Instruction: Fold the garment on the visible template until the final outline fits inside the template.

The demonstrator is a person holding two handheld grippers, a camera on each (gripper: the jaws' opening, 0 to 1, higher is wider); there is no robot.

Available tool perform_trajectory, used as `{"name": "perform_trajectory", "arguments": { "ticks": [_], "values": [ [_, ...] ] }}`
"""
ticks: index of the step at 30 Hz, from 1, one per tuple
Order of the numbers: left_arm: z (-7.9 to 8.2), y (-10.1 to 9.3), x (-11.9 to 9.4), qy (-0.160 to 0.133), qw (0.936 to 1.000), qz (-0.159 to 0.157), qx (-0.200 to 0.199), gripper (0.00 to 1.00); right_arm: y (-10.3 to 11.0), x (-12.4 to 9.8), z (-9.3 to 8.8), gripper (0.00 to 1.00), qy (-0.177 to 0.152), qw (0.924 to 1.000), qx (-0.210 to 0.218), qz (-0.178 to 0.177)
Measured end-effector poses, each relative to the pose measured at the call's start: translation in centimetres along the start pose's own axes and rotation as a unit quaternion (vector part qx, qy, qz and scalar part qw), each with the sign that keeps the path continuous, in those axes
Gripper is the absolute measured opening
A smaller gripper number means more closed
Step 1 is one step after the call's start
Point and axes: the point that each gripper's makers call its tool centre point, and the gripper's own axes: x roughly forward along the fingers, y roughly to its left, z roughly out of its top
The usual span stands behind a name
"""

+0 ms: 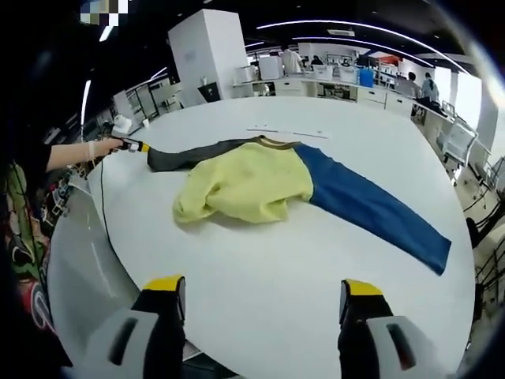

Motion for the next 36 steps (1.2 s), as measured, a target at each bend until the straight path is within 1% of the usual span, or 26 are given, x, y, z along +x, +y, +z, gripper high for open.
{"name": "perform_trajectory", "arguments": {
  "ticks": [1,3,6,8,11,13,16,18,25,27,28,32,34,36],
  "values": [
    [0.0,0.3,0.2,0.001,0.9999,0.003,-0.011,0.00,0.0,0.0,-0.1,0.80,0.002,1.0000,0.001,-0.001],
    [0.0,1.1,0.7,0.005,0.9998,0.015,-0.015,0.00,0.0,-0.1,-0.4,0.80,0.004,1.0000,0.006,-0.003],
    [-0.1,1.5,1.4,0.011,0.9996,0.023,-0.016,0.00,-0.2,-0.1,-0.7,0.80,0.008,0.9999,0.011,-0.006],
    [0.0,2.0,2.2,0.013,0.9994,0.025,-0.017,0.00,-0.2,-0.1,-0.8,0.80,0.008,0.9998,0.015,-0.008],
    [0.0,2.9,3.5,0.016,0.9988,0.028,-0.036,0.00,-0.1,-0.1,-0.9,0.80,0.008,0.9998,0.017,-0.008],
    [0.1,3.0,4.0,0.015,0.9989,0.028,-0.034,0.00,-0.1,0.0,-1.0,0.80,0.010,0.9998,0.017,-0.008],
    [-0.2,3.3,4.3,0.022,0.9990,0.035,-0.015,0.00,-0.1,0.1,-1.0,0.80,0.009,0.9997,0.020,-0.008],
    [-0.2,3.5,4.5,0.019,0.9989,0.033,-0.026,0.00,-0.1,0.2,-1.0,0.80,0.010,0.9997,0.020,-0.008],
    [-0.4,3.8,4.4,0.018,0.9990,0.037,-0.018,0.01,-0.1,0.3,-0.9,0.80,0.009,0.9997,0.020,-0.007],
    [-0.5,3.9,4.4,0.021,0.9990,0.039,-0.009,0.04,-0.1,0.3,-0.9,0.80,0.010,0.9997,0.019,-0.007],
    [-0.4,4.3,4.4,0.016,0.9987,0.048,-0.003,0.08,-0.1,0.3,-0.9,0.80,0.010,0.9998,0.019,-0.007],
    [-0.3,4.2,4.0,0.010,0.9989,0.046,-0.002,0.16,0.0,0.3,-0.9,0.80,0.008,0.9998,0.020,-0.007],
    [-0.1,4.2,3.5,0.002,0.9988,0.049,0.001,0.22,0.0,0.3,-0.9,0.80,0.007,0.9998,0.020,-0.006],
    [0.4,3.5,2.8,-0.011,0.9989,0.045,-0.005,0.28,0.1,0.4,-0.8,0.80,0.005,0.9998,0.019,-0.005]
  ]
}}
